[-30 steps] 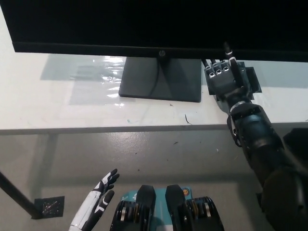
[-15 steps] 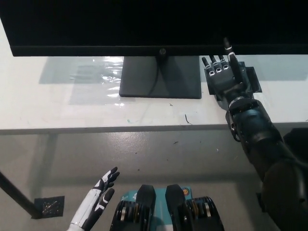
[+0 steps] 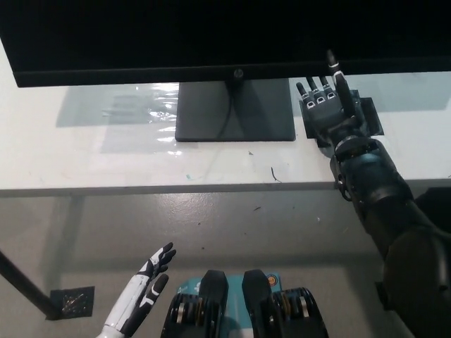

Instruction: The monitor is being placed at the center of the desk and the robot uses its right hand to grab on the right side of the monitor and tilt the angle of the montior sideways.

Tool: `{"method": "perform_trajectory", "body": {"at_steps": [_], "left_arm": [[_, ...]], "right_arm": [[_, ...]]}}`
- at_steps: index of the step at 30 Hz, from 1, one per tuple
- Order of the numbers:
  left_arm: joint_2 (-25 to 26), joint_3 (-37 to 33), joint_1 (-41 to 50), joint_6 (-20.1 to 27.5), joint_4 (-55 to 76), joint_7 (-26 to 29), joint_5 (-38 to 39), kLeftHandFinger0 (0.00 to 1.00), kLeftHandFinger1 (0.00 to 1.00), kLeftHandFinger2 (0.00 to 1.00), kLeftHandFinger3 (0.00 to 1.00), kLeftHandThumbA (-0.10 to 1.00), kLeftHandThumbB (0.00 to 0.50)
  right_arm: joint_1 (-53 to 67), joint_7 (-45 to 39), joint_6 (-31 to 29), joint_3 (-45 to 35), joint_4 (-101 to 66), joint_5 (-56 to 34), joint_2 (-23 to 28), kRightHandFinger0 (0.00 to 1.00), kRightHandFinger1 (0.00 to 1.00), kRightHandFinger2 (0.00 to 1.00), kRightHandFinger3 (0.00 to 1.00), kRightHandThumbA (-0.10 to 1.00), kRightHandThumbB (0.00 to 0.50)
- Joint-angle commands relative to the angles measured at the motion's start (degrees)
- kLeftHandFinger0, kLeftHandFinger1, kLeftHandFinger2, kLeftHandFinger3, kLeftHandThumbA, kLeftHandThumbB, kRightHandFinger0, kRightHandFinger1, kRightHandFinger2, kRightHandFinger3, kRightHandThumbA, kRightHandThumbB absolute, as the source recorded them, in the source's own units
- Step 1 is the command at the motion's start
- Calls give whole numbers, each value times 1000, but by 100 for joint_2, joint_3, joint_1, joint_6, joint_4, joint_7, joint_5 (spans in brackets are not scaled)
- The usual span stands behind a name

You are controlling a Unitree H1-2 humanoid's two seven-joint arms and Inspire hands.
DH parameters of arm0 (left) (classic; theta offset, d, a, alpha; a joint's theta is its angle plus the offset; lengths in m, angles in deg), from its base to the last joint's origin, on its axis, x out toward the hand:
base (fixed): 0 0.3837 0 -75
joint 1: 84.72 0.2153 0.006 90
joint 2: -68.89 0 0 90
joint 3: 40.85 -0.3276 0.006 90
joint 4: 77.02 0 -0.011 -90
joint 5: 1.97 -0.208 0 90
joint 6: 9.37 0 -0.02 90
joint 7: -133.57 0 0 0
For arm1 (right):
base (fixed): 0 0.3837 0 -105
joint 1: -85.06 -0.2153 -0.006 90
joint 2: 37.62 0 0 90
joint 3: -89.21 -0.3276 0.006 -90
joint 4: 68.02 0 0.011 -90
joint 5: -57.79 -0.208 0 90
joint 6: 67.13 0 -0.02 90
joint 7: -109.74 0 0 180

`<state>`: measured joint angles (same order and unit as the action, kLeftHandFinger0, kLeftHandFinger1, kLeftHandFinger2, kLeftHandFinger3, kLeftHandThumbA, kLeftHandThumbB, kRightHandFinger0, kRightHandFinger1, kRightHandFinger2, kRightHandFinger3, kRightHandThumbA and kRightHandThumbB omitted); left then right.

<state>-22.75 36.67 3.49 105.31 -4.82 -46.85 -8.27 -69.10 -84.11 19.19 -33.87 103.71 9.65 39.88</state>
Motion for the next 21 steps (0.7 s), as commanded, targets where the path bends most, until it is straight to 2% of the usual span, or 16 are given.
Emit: {"method": "perform_trajectory", "body": {"at_steps": [1,5,9,15,17,21], "left_arm": [[122,-10,-112,225,160,77,-2,1000,1000,1000,1000,1000,295],[118,7,-98,225,135,103,-22,1000,1000,1000,1000,1000,312],[118,-3,-121,225,97,100,-18,1000,1000,1000,1000,1000,304],[86,-16,-121,225,49,86,-13,1000,1000,1000,1000,1000,306],[89,-28,-117,225,54,103,-29,1000,1000,1000,1000,1000,302],[95,-40,-121,225,33,101,-28,1000,1000,1000,1000,1000,301]], "right_arm": [[-298,-430,-76,46,-364,200,-22,1000,1000,1000,1000,1000,382],[502,-910,62,267,-1695,214,-263,1000,1000,1000,1000,1000,349],[1805,-559,610,689,-4185,269,-641,1000,1000,1000,1000,1000,384],[3486,-468,1155,1224,-6686,246,-788,1000,1000,1000,1000,1000,422],[3992,-474,1086,1403,-7334,397,-799,1000,1000,1000,1000,1000,422],[4943,-732,497,1835,-8369,1007,-747,1000,1000,1000,1000,1000,435]]}}
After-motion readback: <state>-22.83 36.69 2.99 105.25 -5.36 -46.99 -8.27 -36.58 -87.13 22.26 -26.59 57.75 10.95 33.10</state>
